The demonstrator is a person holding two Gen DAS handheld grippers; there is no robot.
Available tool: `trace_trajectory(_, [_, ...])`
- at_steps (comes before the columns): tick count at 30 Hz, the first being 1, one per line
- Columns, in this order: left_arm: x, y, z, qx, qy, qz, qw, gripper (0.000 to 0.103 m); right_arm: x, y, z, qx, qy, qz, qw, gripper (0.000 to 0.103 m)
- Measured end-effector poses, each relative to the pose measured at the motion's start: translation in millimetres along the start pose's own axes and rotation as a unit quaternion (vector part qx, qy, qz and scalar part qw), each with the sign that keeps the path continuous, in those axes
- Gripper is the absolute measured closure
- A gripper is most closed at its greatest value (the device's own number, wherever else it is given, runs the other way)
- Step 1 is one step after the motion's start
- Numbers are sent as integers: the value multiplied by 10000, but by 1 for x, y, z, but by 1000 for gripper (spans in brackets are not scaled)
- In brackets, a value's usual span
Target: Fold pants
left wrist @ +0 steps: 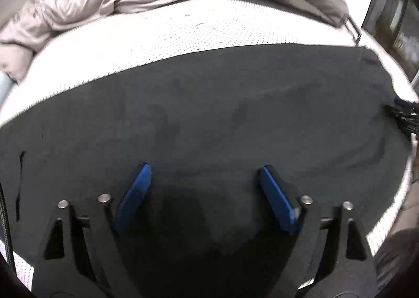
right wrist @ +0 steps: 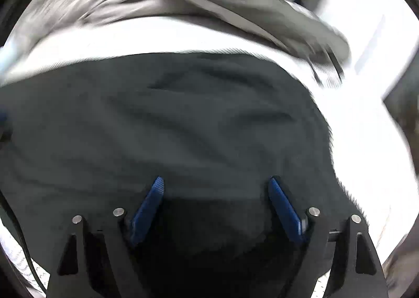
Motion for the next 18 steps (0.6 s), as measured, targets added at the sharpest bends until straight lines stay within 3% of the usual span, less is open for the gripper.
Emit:
trace_trajectory(2, [-1, 5, -2, -8, -26, 27, 10000, 25, -3, -1, 17, -374, -158, -6, 9992, 22])
trace_trajectory(4, [-2, 11, 0, 124, -39, 95, 9999, 26, 1, 3, 19, -408, -237, 43, 9989, 27])
trace_trajectory(5, [0, 16, 5, -8, -16, 109, 9999, 27, 4, 11, 18, -385, -363, 114, 9985, 28])
trace_trajectory(8, [4, 31, 32, -188, -75, 308, 9993, 27, 21, 32, 6, 206, -578, 485, 9969, 28])
trace_trajectory(12, [21, 29, 67, -173, -313, 435, 9984, 27, 47, 38, -45, 765, -233, 656, 9946, 28])
trace_trajectory(15, [30, 12, 89, -262, -405, 140, 9987, 27, 61, 28, -87, 1032, 45, 380, 9939, 28])
trace_trajectory(18, [30, -5, 88, 3, -538, 62, 9985, 27, 68, 12, -132, 994, 566, 92, 9934, 28])
Point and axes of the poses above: each gripper's, at about its wrist camera, not at the fingertips, and y roughly against the way its jaws point, z to its right, x to its top, the point moved 7 cm from there along -y, roughly the way its jaws point, and after that the axes turned 10 degrees about y, right-handed, at the moved point
